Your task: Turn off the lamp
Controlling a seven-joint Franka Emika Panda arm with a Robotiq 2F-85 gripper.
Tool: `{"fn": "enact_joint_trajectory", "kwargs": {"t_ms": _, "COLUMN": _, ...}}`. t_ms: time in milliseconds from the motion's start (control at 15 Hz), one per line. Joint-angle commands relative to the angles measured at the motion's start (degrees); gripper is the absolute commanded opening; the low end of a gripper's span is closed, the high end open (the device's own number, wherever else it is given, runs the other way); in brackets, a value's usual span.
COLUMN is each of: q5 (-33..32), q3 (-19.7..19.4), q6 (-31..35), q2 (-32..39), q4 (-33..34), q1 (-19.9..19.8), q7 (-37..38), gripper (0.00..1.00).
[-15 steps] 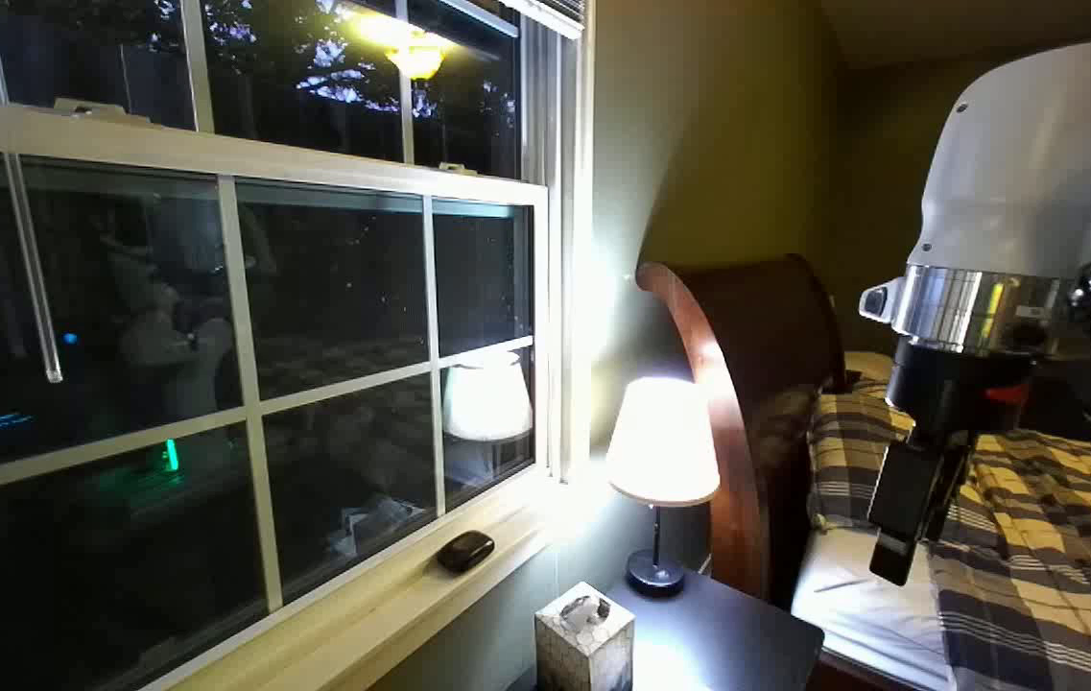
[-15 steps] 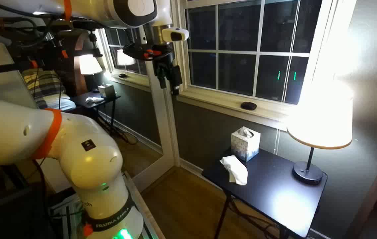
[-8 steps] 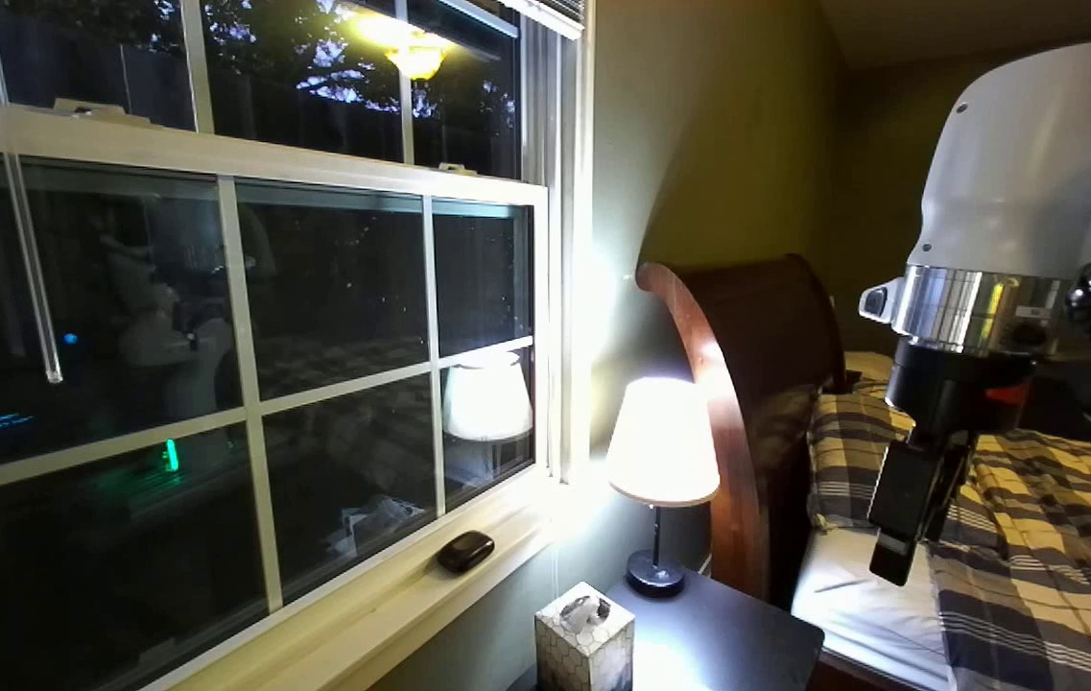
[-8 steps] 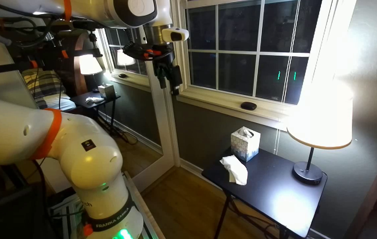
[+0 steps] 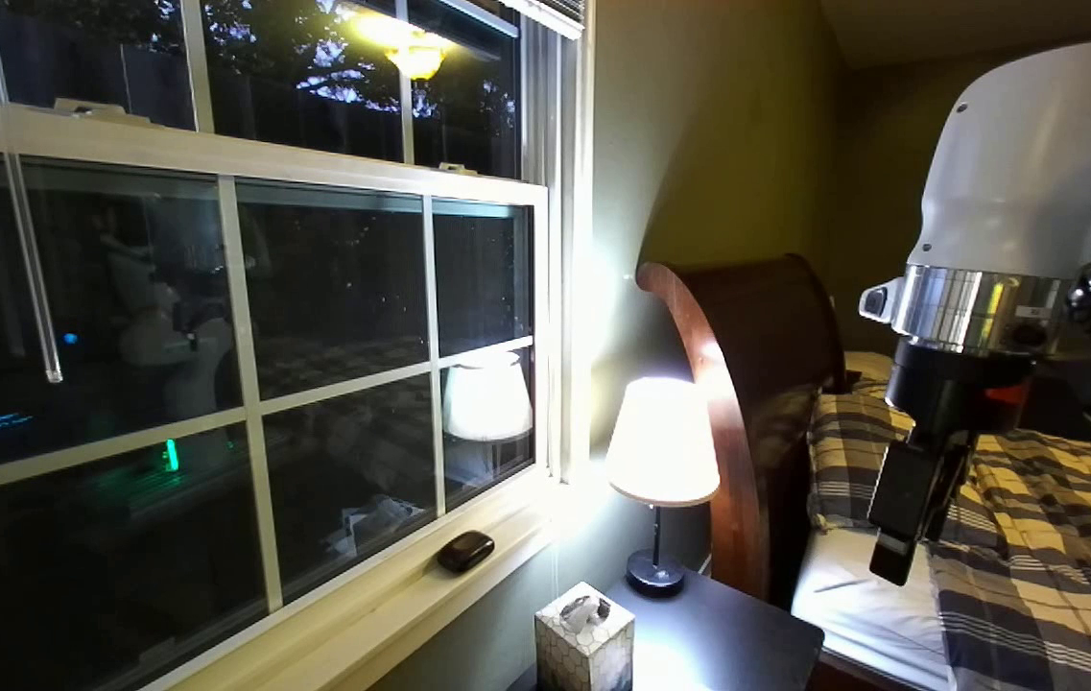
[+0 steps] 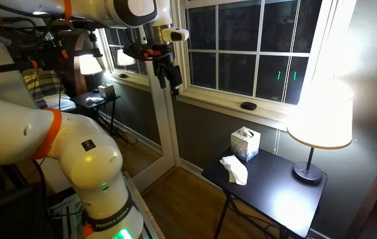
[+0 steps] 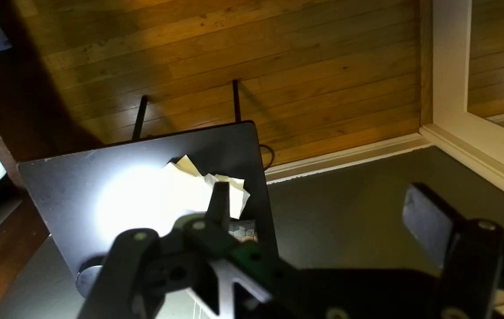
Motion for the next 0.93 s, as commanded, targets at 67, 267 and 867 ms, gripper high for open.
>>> {"fn": "enact_joint_trajectory", "kwargs": {"t_ms": 67, "q5": -0.27, "q3": -1.51, "q6": 1.89, "q2": 2.52, "q4": 0.69, "q1": -2.25, "q7": -0.8, "gripper": 1.0}}
{"fn": "enact_joint_trajectory", "kwargs": {"t_ms": 267, "q5": -0.12, "q3": -3.66, "q6": 6.18, "q2": 7.24, "q4": 1.32, "q1": -4.38, "q7": -1.91, "gripper": 1.0}}
{"fn": "enact_joint_trajectory", "kwargs": {"t_ms": 867, "q5": -2.26, "q3": -3.5, "q6": 27.04, "q2": 33.15, "q4": 7.49, "q1": -6.07, "q7": -1.35, "gripper": 1.0}}
